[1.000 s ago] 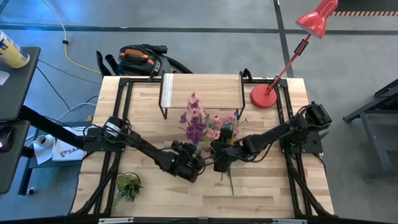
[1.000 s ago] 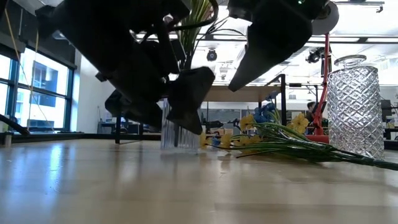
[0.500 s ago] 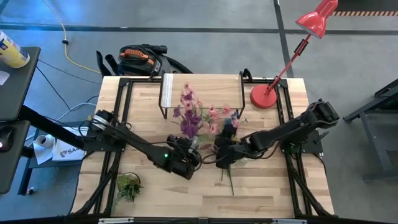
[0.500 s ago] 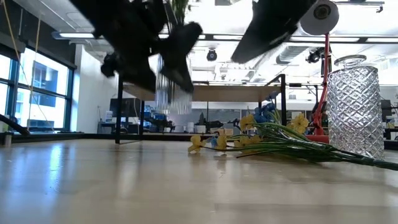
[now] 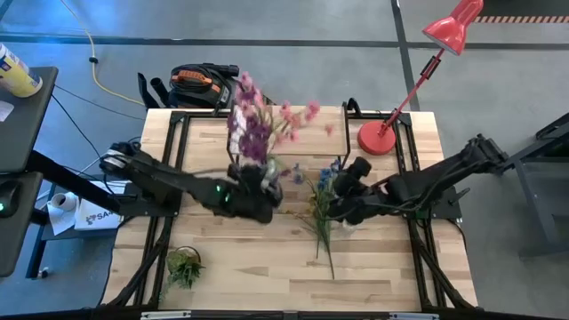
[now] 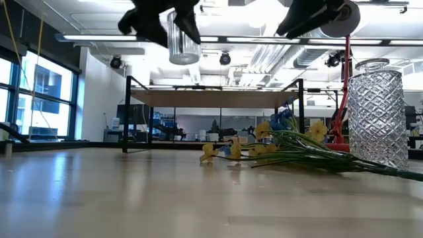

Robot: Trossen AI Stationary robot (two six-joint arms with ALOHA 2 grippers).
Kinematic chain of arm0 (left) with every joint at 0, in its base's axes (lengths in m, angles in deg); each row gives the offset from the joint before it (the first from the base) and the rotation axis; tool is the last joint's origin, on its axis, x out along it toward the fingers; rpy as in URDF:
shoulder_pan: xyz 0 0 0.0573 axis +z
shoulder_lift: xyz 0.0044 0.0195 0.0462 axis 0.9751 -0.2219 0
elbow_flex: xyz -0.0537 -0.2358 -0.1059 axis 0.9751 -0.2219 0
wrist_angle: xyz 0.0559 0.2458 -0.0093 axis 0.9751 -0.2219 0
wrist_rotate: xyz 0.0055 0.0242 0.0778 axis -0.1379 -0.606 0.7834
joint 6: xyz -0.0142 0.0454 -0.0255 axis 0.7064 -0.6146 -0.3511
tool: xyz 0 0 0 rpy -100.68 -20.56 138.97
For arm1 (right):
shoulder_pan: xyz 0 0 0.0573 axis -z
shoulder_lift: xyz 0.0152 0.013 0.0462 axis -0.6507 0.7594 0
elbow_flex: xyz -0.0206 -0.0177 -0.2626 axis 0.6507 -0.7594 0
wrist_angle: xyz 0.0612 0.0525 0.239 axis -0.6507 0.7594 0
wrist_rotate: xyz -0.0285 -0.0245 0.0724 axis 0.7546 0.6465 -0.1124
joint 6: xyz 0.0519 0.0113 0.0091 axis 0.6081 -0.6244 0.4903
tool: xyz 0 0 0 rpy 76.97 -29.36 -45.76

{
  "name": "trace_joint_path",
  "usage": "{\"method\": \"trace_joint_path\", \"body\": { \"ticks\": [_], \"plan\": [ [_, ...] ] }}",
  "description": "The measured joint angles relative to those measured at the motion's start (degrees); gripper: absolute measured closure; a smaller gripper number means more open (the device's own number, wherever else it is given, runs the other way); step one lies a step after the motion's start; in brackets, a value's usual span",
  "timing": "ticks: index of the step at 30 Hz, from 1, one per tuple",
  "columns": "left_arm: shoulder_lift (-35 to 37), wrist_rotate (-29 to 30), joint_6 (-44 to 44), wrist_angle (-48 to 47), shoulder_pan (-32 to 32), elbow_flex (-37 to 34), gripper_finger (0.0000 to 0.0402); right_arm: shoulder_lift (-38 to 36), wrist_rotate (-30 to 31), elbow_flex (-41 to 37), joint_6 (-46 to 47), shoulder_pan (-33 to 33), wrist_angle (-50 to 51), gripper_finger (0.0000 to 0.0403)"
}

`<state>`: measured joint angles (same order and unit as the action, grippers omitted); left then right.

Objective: Pick and place flowers into a vace then onto a shelf
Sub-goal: Put the left transparent vase on the shelf

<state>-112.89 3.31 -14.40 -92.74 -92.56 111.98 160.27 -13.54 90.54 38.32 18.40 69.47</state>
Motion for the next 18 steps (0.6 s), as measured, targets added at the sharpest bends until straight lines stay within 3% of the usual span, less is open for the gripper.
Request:
{"method": "trace_joint_path", "body": {
  "ticks": [6, 10, 18],
  "plan": [
    [0.7, -6.14, -13.41, -1.18, 10.88, 5.65, 0.0087, -2.72, -0.34, 0.0, 4.17, 0.07, 5.79, 0.0102],
    [0.88, -10.63, -19.0, 3.06, 17.13, 6.59, 0.0087, -2.7, -0.8, 0.0, 6.91, 0.07, 13.24, 0.0102],
    [0.14, -12.82, -19.93, 5.51, 25.35, 6.42, 0.0087, -2.67, 4.19, -0.34, 10.9, -0.72, 18.12, 0.0102]
  ]
}}
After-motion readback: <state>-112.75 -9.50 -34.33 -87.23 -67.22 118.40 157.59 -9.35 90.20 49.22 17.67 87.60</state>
